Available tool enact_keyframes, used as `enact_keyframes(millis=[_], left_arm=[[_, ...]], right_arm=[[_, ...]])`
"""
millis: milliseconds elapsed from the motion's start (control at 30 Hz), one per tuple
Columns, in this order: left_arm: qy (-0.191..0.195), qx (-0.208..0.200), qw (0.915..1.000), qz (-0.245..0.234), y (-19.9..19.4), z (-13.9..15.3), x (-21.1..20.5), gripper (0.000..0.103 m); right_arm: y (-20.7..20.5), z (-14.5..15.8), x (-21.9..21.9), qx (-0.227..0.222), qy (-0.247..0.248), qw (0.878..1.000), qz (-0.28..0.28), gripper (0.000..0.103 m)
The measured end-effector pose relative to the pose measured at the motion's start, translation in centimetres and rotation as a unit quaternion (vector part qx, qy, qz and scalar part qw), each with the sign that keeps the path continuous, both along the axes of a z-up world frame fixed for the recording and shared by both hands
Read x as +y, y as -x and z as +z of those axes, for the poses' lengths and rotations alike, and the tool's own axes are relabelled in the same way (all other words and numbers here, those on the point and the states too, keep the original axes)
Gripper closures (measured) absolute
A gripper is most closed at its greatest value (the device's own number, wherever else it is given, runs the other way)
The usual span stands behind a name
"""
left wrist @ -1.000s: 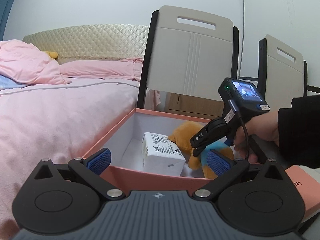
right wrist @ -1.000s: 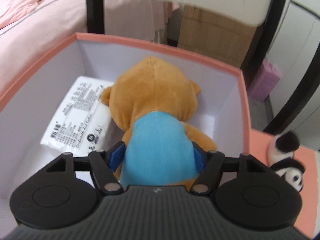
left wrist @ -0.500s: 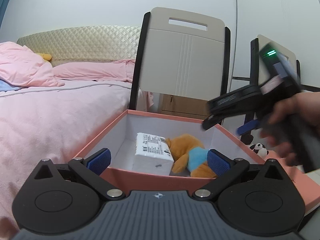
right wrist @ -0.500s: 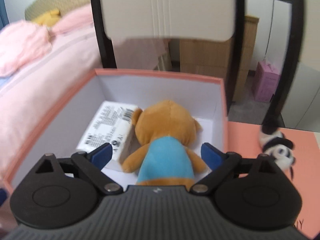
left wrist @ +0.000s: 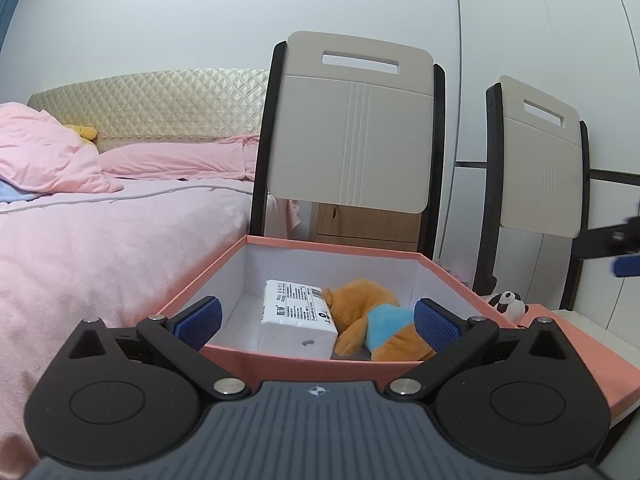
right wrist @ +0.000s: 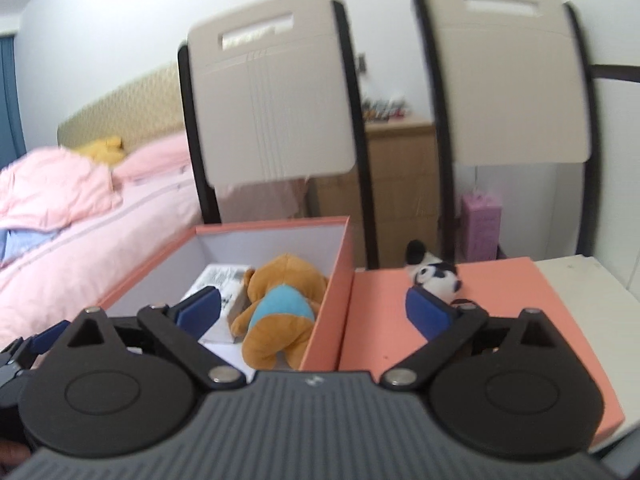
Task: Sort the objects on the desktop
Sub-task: 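Withdraw the right gripper and move it toward the panda plush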
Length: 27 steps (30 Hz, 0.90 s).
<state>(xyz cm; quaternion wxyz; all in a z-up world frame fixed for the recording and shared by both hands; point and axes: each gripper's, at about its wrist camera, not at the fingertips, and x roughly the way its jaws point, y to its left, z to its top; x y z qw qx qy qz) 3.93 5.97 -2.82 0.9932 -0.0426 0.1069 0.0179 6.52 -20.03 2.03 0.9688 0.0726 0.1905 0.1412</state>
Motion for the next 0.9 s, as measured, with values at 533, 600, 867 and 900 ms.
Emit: enact_keyframes(millis=[533,600,867,900], left_arm=[[-0.025,-0.011,0.9996,0.004,0.4,-0.5,-0.8,0.0],[-0.028,-0.009,0.9996,0.004,0.4,-0.6,-1.0,0.0],[-0.039,0.002,0.9992,0.002,0.1,-1.1,-1.4,0.0],[-0.038,0.003,0.9993,0.001,0.1,-1.1,-1.4,0.0]], right_arm=[[3.8,-5.7,0.4,-0.05,-0.006,0.998,-0.033,0.0],[3.9,-5.6,0.2,-0.051,-0.027,0.998,-0.033,0.0],[4.1,-5.5,0.5,-0.069,0.01,0.996,-0.052,0.0],[4.1,-5.5,0.3,-0.067,0.005,0.996,-0.055,0.0]])
